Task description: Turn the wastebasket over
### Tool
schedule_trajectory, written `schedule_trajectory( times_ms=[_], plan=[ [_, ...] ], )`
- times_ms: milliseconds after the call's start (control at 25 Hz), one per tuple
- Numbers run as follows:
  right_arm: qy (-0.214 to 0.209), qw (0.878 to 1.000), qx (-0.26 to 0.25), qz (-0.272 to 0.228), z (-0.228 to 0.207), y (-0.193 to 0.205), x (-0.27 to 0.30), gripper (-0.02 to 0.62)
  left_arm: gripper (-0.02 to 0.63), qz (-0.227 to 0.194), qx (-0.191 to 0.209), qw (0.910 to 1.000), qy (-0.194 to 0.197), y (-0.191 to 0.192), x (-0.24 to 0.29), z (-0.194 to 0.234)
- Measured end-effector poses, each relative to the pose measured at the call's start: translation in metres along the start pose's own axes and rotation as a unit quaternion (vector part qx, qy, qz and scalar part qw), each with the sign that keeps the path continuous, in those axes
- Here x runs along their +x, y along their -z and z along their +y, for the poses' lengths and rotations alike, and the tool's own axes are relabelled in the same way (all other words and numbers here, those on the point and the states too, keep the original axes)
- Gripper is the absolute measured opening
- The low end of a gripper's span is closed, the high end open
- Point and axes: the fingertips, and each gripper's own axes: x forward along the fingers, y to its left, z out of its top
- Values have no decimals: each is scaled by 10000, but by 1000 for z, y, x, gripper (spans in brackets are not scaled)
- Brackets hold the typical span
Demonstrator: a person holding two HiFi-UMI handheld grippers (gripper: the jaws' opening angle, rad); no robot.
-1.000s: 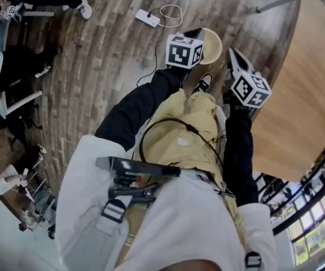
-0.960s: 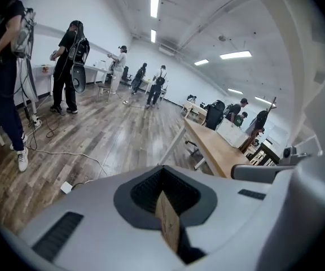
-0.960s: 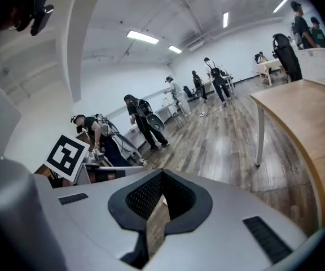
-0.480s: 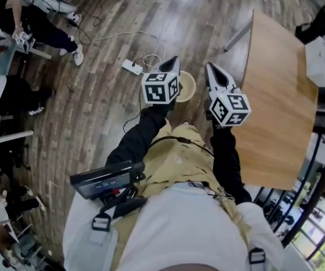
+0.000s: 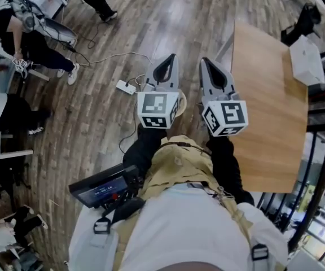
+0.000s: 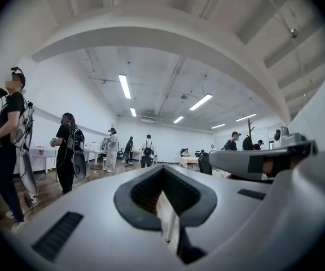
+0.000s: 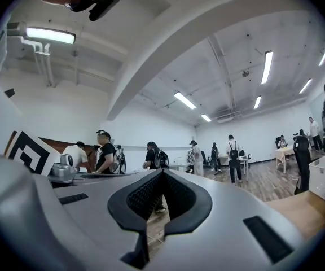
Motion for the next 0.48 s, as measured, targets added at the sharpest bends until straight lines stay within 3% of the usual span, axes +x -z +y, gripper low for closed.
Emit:
schedule_trajectory(
  times_ms=[480],
  plan=[
    [169, 9991, -292, -261, 6, -31, 22, 20, 2, -375, 285, 9983, 341, -42, 10, 4]
  ],
)
